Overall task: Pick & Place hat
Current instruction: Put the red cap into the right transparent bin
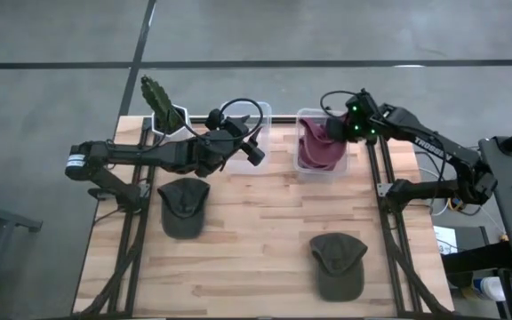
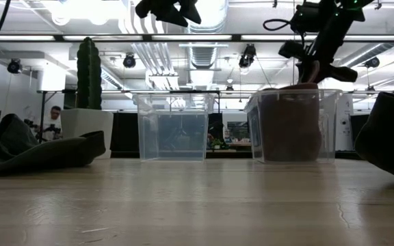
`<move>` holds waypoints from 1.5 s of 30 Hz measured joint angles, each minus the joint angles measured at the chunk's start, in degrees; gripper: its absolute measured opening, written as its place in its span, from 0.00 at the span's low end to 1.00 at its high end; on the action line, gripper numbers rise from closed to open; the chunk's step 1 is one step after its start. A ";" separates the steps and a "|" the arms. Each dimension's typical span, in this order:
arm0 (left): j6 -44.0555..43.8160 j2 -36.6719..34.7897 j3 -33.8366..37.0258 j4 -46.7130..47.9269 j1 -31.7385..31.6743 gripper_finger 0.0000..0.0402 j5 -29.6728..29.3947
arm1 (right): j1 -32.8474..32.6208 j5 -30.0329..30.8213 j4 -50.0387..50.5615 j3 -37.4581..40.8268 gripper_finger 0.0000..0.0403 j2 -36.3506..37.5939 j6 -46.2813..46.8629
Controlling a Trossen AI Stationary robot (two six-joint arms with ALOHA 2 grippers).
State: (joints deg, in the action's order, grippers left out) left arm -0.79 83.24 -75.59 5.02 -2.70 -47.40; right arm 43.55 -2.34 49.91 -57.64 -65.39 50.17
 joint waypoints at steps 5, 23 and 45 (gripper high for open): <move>0.96 0.00 0.00 0.00 0.00 0.53 0.00 | -0.04 0.01 -2.50 0.99 0.12 -0.04 -1.62; 0.98 0.00 0.00 1.27 -0.15 0.53 0.02 | -0.04 -2.42 -7.29 3.17 0.25 -0.07 -3.64; 0.95 -0.01 0.00 1.44 -0.20 0.53 1.39 | 0.00 1.11 9.07 -6.77 0.48 0.28 -11.08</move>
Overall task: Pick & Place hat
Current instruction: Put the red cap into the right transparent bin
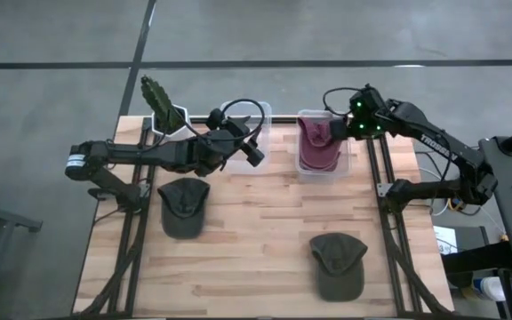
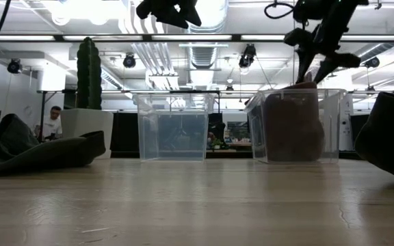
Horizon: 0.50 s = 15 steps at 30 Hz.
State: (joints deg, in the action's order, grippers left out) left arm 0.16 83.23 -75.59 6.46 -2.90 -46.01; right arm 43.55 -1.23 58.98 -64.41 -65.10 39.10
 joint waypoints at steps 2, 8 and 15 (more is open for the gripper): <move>-0.02 -0.01 0.00 0.00 0.00 0.53 0.03 | -0.04 1.96 2.94 -2.38 0.47 0.00 -0.78; -0.12 -0.01 0.00 -0.27 -0.02 0.53 0.02 | -1.65 6.30 3.10 -9.71 0.43 -0.39 -9.91; -0.30 -0.01 0.00 -0.42 -0.27 0.53 0.00 | -4.75 5.74 4.18 -13.69 0.29 -5.77 -18.06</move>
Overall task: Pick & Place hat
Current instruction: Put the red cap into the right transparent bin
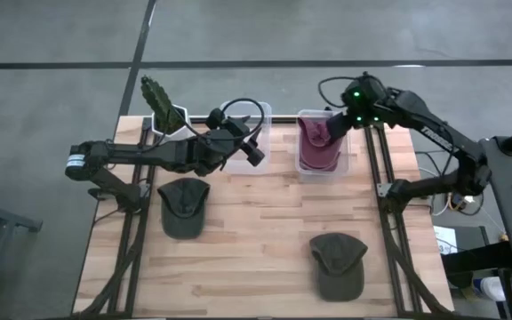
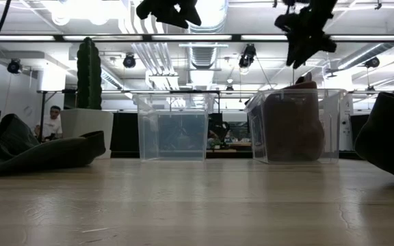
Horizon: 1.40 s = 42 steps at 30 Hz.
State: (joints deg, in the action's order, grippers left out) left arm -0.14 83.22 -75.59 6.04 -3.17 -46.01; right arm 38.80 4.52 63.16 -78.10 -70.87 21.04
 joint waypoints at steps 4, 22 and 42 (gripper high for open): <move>-0.55 0.00 0.00 0.01 -0.05 0.53 -0.01 | -0.72 -0.23 4.52 -0.35 0.19 -4.91 -2.20; -2.91 0.00 0.96 0.04 -0.10 0.53 -0.08 | -0.67 1.66 7.70 0.01 0.02 -18.53 -10.95; -2.91 0.00 0.98 0.07 -0.05 0.53 -0.08 | -0.80 -0.30 3.98 2.29 0.02 -5.03 -11.03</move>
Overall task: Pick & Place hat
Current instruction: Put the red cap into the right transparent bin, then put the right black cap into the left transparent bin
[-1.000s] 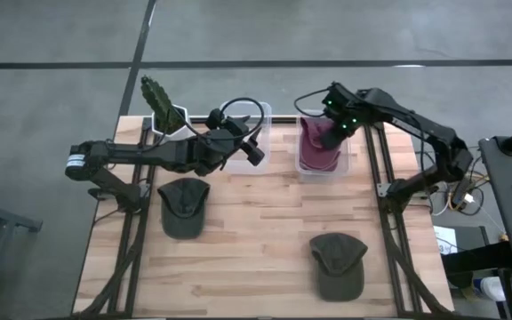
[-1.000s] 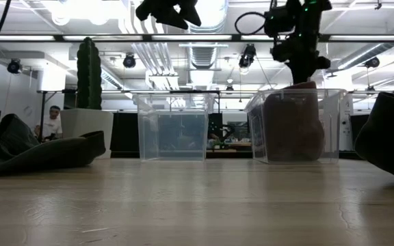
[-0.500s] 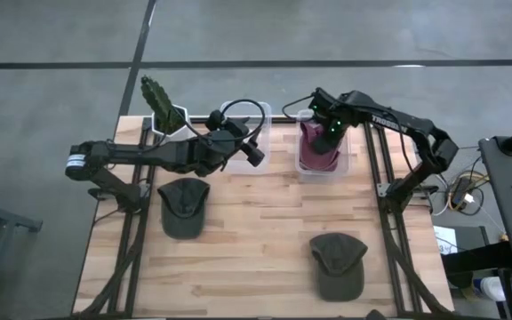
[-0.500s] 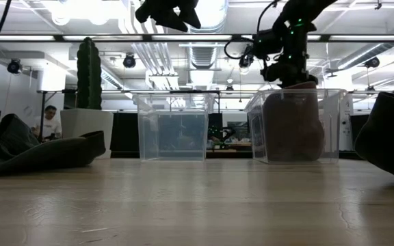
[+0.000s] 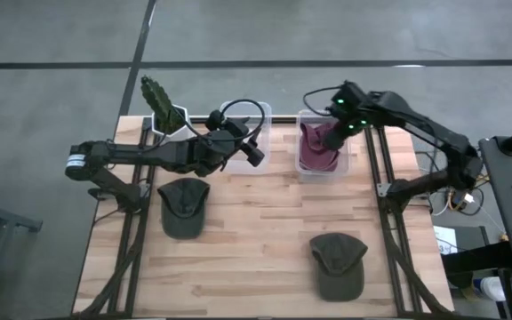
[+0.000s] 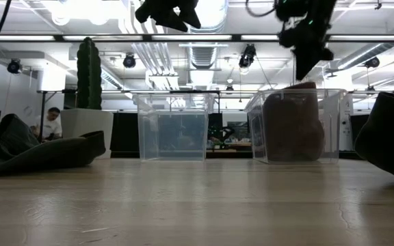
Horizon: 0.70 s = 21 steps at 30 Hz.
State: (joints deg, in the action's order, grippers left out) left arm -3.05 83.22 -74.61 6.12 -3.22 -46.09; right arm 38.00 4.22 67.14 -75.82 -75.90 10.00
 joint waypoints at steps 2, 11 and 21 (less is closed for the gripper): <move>0.00 0.00 0.00 0.03 0.00 0.53 0.03 | -0.05 -1.22 1.88 0.01 0.02 3.39 1.45; -0.31 0.00 -0.02 1.00 1.73 0.53 1.54 | -9.11 -4.27 2.53 0.25 0.02 18.24 8.53; -0.70 -0.20 -0.02 3.54 7.50 0.53 1.53 | -31.19 -2.70 2.49 2.21 0.02 23.26 17.73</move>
State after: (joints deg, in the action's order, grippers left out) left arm -3.75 83.02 -74.63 9.66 4.28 -44.56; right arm 6.81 1.52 69.63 -73.60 -52.65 27.73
